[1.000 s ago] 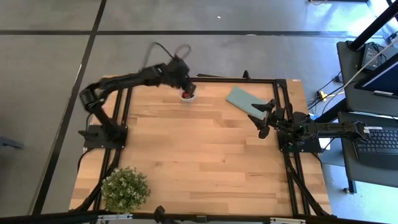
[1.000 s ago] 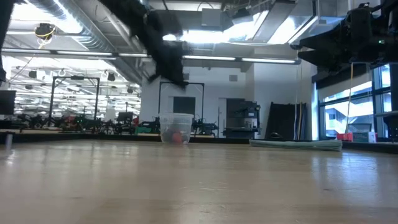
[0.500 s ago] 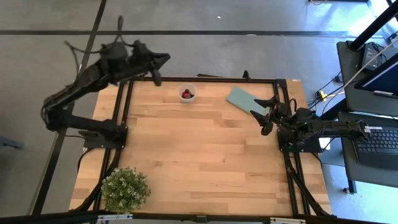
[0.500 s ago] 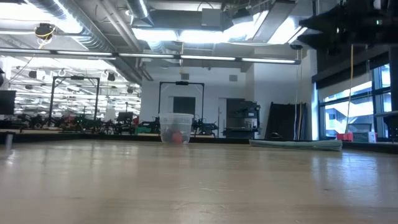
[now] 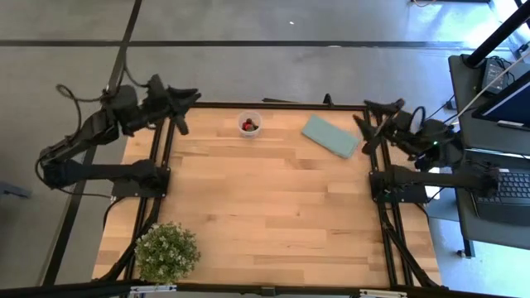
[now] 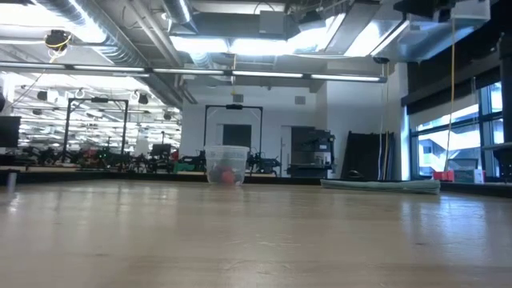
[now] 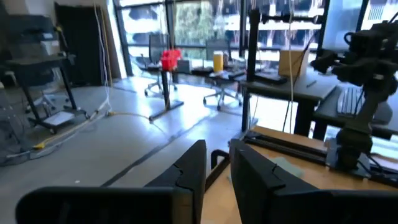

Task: Pick and placing Produce into tupperware
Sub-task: Return to Home Position

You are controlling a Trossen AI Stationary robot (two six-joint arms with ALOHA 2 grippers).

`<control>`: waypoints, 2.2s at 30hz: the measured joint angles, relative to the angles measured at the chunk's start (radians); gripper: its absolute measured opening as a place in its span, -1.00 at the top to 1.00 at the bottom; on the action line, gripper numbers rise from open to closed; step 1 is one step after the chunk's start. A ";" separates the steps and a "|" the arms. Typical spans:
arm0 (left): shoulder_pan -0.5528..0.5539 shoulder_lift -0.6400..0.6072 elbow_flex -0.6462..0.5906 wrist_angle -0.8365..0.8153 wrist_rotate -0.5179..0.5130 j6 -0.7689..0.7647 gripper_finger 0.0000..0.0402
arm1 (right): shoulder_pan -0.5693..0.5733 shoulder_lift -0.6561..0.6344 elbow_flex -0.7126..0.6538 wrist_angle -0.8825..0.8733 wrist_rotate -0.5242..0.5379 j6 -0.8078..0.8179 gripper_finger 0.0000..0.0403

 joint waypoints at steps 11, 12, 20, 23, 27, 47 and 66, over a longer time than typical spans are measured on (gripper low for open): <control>0.000 -0.391 -0.328 0.056 -0.054 -0.008 0.57 | -0.128 -0.107 0.015 -0.165 0.005 -0.030 -0.43; 0.000 -0.423 -0.350 0.058 -0.081 -0.008 0.57 | -0.136 -0.116 0.005 -0.167 0.003 -0.026 -0.43; 0.000 -0.615 -0.483 0.058 -0.152 -0.008 0.50 | -0.167 -0.170 -0.117 -0.111 0.001 -0.004 -0.43; 0.000 -0.659 -0.514 0.058 -0.154 -0.002 0.48 | -0.173 -0.193 -0.180 -0.036 0.001 -0.003 -0.43; 0.000 -0.702 -0.553 0.058 -0.161 -0.009 0.45 | -0.184 -0.226 -0.262 0.029 0.000 0.006 -0.43; 0.000 -0.732 -0.818 0.194 -0.177 -0.087 0.39 | -0.185 -0.397 -0.442 0.058 -0.038 0.132 -0.43; 0.000 -0.733 -0.930 0.269 -0.176 -0.136 0.57 | -0.185 -0.398 -0.648 0.360 -0.045 0.164 -0.43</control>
